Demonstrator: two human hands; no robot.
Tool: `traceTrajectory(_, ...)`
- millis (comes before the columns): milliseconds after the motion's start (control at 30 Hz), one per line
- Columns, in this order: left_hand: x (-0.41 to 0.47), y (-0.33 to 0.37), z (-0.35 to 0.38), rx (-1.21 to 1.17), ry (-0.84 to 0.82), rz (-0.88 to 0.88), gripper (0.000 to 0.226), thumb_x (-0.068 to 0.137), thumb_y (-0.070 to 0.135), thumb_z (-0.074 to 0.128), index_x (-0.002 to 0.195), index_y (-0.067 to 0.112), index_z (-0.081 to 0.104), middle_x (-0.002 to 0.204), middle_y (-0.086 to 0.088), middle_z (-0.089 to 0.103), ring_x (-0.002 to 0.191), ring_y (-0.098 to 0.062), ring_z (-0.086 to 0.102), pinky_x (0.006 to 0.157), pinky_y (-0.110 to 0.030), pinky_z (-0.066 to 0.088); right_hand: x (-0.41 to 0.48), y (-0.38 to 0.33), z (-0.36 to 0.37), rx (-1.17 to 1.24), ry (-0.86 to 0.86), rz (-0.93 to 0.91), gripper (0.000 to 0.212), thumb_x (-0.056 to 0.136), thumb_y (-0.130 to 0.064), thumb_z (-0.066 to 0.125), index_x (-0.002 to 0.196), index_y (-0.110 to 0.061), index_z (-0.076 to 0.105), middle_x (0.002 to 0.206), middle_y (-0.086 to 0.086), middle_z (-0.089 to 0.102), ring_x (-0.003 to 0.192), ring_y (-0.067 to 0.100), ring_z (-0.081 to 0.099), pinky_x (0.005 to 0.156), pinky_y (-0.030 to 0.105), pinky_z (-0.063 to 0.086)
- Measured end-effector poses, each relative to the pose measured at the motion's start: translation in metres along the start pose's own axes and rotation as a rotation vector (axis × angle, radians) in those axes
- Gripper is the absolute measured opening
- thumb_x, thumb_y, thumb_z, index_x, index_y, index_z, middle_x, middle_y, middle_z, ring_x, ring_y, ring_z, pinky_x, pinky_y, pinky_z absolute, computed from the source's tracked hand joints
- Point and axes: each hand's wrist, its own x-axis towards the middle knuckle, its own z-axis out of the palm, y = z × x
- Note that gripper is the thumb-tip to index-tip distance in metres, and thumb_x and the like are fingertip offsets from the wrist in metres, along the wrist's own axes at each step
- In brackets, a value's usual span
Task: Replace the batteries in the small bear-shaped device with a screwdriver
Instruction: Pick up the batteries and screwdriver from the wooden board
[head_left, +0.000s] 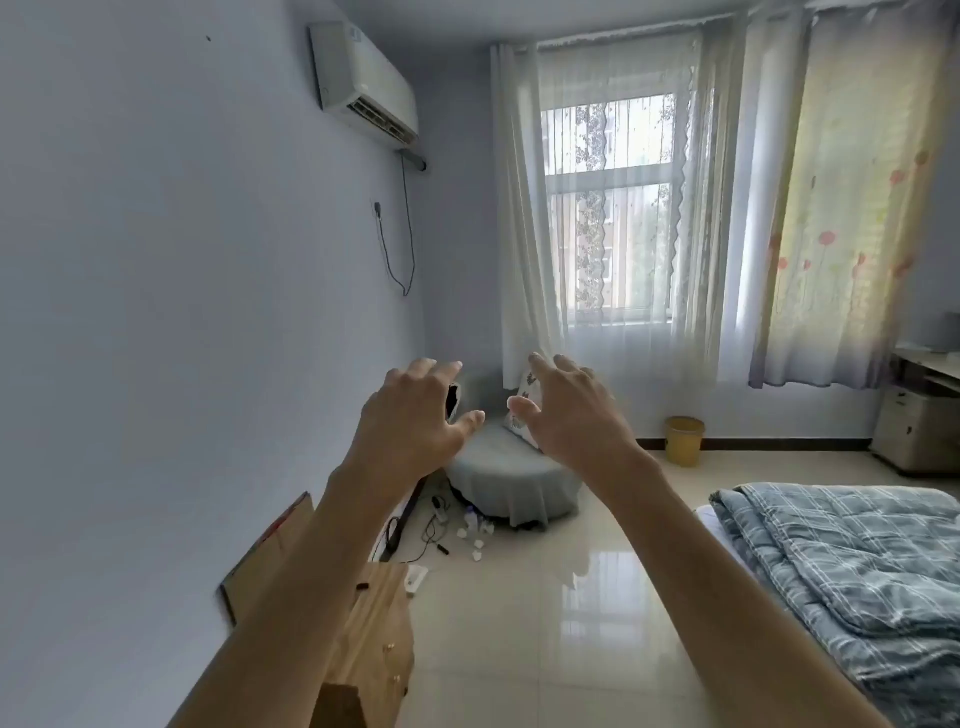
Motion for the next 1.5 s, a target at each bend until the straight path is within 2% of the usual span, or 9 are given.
traceTrajectory(300,0.077,0.008,0.057,0.048,-0.045,-0.178,0.078,0.100,0.062,0.063,0.165,0.028,0.039,0.162,-0.004,0.048,0.144,-0.031,0.051,0.109,-0.047,0.053,0.101,0.061,0.019,0.033,-0.106,-0.073,0.061,0.106,-0.049,0.057,0.156,-0.017,0.042,0.138,0.010,0.058,0.134,0.034,0.054,0.107,0.051,0.049)
traceTrajectory(367,0.088,-0.003,0.067,0.104,-0.046,-0.229,0.077,0.101,0.062,0.062,0.165,0.028,0.037,0.164,-0.006,0.047,0.145,-0.032,0.051,0.108,-0.048,0.054,0.120,0.063,0.035,0.046,-0.155,-0.107,0.064,0.106,-0.049,0.056,0.159,-0.017,0.040,0.143,0.012,0.056,0.136,0.036,0.053,0.110,0.052,0.048)
traceTrajectory(467,0.102,-0.024,0.086,0.173,-0.044,-0.285,0.075,0.102,0.061,0.059,0.166,0.029,0.034,0.165,-0.006,0.045,0.144,-0.032,0.050,0.106,-0.048,0.055,0.148,0.063,0.072,0.087,-0.207,-0.170,0.056,0.107,-0.048,0.056,0.153,-0.017,0.046,0.139,0.010,0.057,0.133,0.037,0.054,0.108,0.052,0.049)
traceTrajectory(533,0.111,-0.040,0.102,0.189,-0.057,-0.329,0.074,0.103,0.061,0.057,0.166,0.031,0.033,0.166,-0.006,0.044,0.145,-0.032,0.049,0.107,-0.048,0.054,0.169,0.060,0.098,0.108,-0.242,-0.203,0.058,0.107,-0.047,0.054,0.154,-0.016,0.044,0.143,0.010,0.054,0.136,0.036,0.051,0.110,0.052,0.047)
traceTrajectory(667,0.130,-0.081,0.138,0.214,-0.115,-0.395,0.069,0.106,0.061,0.053,0.165,0.031,0.036,0.169,-0.007,0.040,0.149,-0.031,0.045,0.111,-0.048,0.051,0.209,0.045,0.153,0.120,-0.328,-0.236,0.059,0.109,-0.047,0.053,0.157,-0.015,0.041,0.156,0.015,0.046,0.144,0.038,0.044,0.115,0.051,0.043)
traceTrajectory(867,0.187,-0.164,0.169,0.280,-0.072,-0.480,0.072,0.104,0.064,0.056,0.165,0.029,0.038,0.164,-0.008,0.048,0.145,-0.032,0.051,0.111,-0.051,0.054,0.303,-0.002,0.239,0.140,-0.358,-0.367,0.057,0.107,-0.051,0.054,0.151,-0.016,0.045,0.133,0.008,0.057,0.128,0.034,0.056,0.102,0.051,0.052)
traceTrajectory(1000,0.225,-0.226,0.179,0.340,-0.068,-0.535,0.072,0.104,0.063,0.056,0.166,0.030,0.036,0.162,-0.007,0.051,0.143,-0.031,0.054,0.111,-0.050,0.055,0.366,-0.046,0.284,0.173,-0.352,-0.473,0.060,0.108,-0.052,0.052,0.156,-0.017,0.040,0.136,0.007,0.056,0.128,0.032,0.056,0.094,0.043,0.051)
traceTrajectory(1167,0.263,-0.292,0.200,0.388,-0.058,-0.610,0.071,0.103,0.062,0.058,0.164,0.030,0.038,0.160,-0.006,0.053,0.140,-0.029,0.057,0.107,-0.045,0.057,0.425,-0.081,0.343,0.216,-0.376,-0.529,0.057,0.108,-0.049,0.054,0.154,-0.016,0.044,0.146,0.009,0.055,0.136,0.033,0.053,0.104,0.045,0.049)
traceTrajectory(1500,0.330,-0.421,0.269,0.508,-0.052,-0.780,0.068,0.106,0.059,0.055,0.165,0.028,0.038,0.163,-0.008,0.049,0.141,-0.031,0.054,0.108,-0.046,0.055,0.548,-0.137,0.486,0.308,-0.422,-0.686,0.050,0.108,-0.041,0.055,0.149,-0.012,0.050,0.147,0.012,0.056,0.136,0.035,0.052,0.107,0.045,0.047)
